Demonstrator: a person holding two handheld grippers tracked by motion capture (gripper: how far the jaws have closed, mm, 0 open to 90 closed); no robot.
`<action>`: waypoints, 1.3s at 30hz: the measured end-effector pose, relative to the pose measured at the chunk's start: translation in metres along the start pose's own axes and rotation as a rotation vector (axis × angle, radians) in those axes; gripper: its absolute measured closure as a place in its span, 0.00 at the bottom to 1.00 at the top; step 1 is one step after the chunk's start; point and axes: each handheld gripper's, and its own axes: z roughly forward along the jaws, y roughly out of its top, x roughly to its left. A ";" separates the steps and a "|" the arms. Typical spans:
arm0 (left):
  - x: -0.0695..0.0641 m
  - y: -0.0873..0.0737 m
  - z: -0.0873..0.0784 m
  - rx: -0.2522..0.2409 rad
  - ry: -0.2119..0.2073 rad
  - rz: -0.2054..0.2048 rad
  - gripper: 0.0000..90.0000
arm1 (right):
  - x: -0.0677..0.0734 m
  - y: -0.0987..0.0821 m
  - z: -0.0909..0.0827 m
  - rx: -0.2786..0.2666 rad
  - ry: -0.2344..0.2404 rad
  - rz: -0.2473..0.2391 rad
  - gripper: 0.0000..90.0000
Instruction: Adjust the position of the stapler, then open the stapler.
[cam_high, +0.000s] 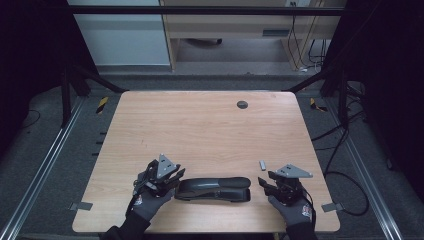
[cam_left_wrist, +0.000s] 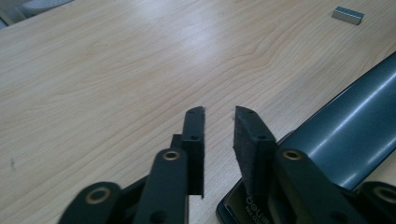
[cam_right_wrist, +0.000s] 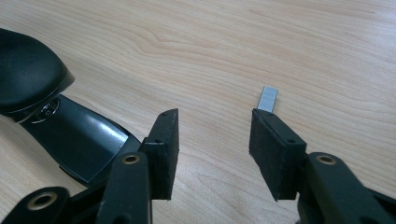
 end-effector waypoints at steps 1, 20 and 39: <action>0.000 0.000 -0.001 -0.004 0.001 0.000 0.78 | 0.000 0.000 0.000 -0.001 0.001 -0.001 0.59; 0.001 0.008 -0.017 -0.053 -0.048 0.087 0.45 | -0.011 -0.001 -0.006 -0.003 -0.014 0.037 0.46; -0.016 0.024 -0.035 -0.056 -0.100 0.204 0.36 | -0.017 -0.010 -0.005 -0.034 -0.065 0.035 0.47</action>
